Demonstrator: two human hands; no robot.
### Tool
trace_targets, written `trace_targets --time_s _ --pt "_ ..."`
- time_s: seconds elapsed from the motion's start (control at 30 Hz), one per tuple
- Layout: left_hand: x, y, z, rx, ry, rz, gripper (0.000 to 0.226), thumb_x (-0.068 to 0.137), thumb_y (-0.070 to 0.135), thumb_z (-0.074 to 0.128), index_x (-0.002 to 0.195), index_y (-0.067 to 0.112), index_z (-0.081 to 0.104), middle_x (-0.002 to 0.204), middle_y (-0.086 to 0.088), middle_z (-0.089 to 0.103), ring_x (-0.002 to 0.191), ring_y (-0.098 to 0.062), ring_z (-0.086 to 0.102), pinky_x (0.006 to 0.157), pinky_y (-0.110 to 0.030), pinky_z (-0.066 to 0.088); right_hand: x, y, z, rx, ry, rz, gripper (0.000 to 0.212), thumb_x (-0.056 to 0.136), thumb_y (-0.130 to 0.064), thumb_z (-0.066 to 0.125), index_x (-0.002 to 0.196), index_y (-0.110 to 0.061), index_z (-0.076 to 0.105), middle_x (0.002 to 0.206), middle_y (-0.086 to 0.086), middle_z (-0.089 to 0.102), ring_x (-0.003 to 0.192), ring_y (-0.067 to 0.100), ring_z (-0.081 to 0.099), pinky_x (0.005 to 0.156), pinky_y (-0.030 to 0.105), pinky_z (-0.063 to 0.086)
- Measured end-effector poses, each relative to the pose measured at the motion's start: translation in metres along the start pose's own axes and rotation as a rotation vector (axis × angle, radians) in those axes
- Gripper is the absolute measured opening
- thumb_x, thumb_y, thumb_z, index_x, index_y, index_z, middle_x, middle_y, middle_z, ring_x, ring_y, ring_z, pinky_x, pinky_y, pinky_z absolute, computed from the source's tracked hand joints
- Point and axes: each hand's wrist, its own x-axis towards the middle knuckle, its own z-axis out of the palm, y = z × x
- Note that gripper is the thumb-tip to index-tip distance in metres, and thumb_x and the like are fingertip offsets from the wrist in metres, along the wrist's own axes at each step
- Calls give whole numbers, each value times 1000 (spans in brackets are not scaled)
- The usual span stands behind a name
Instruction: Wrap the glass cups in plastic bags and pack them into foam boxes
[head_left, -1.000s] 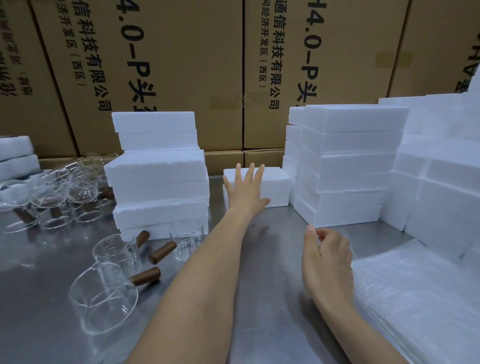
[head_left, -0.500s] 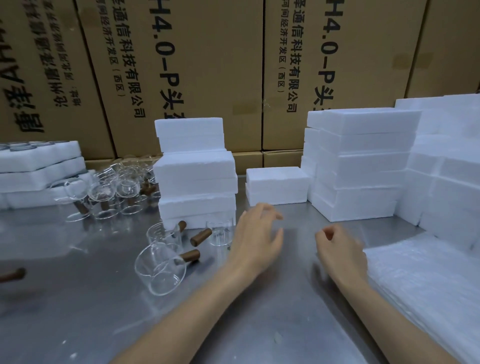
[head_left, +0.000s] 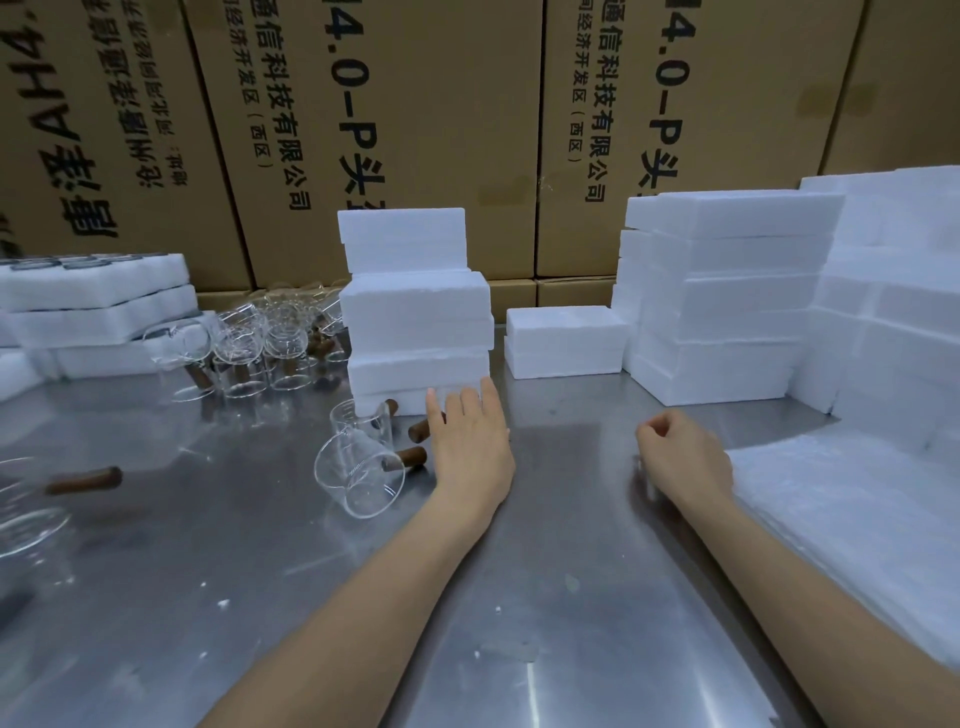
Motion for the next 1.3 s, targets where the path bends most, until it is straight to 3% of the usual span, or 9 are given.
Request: trace_targets --time_s 0.2,0.37,0.5,0.7,0.8,0.9,1.03,1.17,1.3 --pt "-8 0 -6 -145 28 119 42 99 32 44 137 16 38 129 -1 49 122 -21 41 115 -39 8 0 0 0 59 27 -3 18 89 -25 40 84 -20 56 61 3 64 55 14 56 63 30 36" --pt "-24 11 -18 -522 79 363 22 84 19 68 105 15 65 102 -1 62 106 -21 53 114 -40 20 0 -1 -4 267 -3 -38 20 92 -27 42 94 -19 60 86 -2 66 82 20 58 73 32 40" --pt "-29 23 -23 -482 249 610 27 62 6 84 80 13 65 90 -2 66 102 -23 64 102 -43 36 -2 -9 -9 557 -184 -132 31 96 -41 44 91 -18 63 90 2 68 81 18 59 74 32 45" --pt "-25 22 -20 -409 401 755 32 58 9 88 82 13 67 96 -5 67 100 -27 63 94 -40 44 -11 -19 -16 620 -591 -265 42 80 -65 51 92 -30 71 93 -13 71 90 10 66 82 31 50" --pt "-24 21 -21 -405 474 742 24 65 10 86 84 16 73 95 -7 67 103 -30 62 91 -45 50 -12 -20 -20 628 -599 -277 31 82 -56 58 82 -28 72 81 -9 66 78 12 61 73 28 48" --pt "-24 20 -23 -496 483 653 32 67 6 80 98 13 71 106 -10 64 107 -25 48 93 -41 46 -10 -21 -23 757 -594 -73 34 88 -49 54 99 -21 70 99 2 68 89 17 65 70 26 53" --pt "-29 18 -24 -819 100 414 84 75 33 79 143 16 32 136 -3 35 123 -13 40 101 -24 37 -12 -24 -21 1033 -541 151 31 91 -45 51 100 -18 63 100 5 62 80 19 67 66 28 53" --pt "-27 18 -23 -933 27 284 96 73 40 80 147 25 21 136 15 33 124 -3 40 94 -6 33 -19 -30 -20 1196 -697 208 23 90 -34 55 97 -13 60 80 5 66 67 24 70 55 27 54" --pt "-23 14 -22 -968 42 198 81 75 34 79 142 27 34 131 11 49 118 -1 47 96 -13 39 -24 -33 -22 1133 -795 151 20 83 -30 61 95 -15 64 78 3 69 67 22 69 58 28 56"
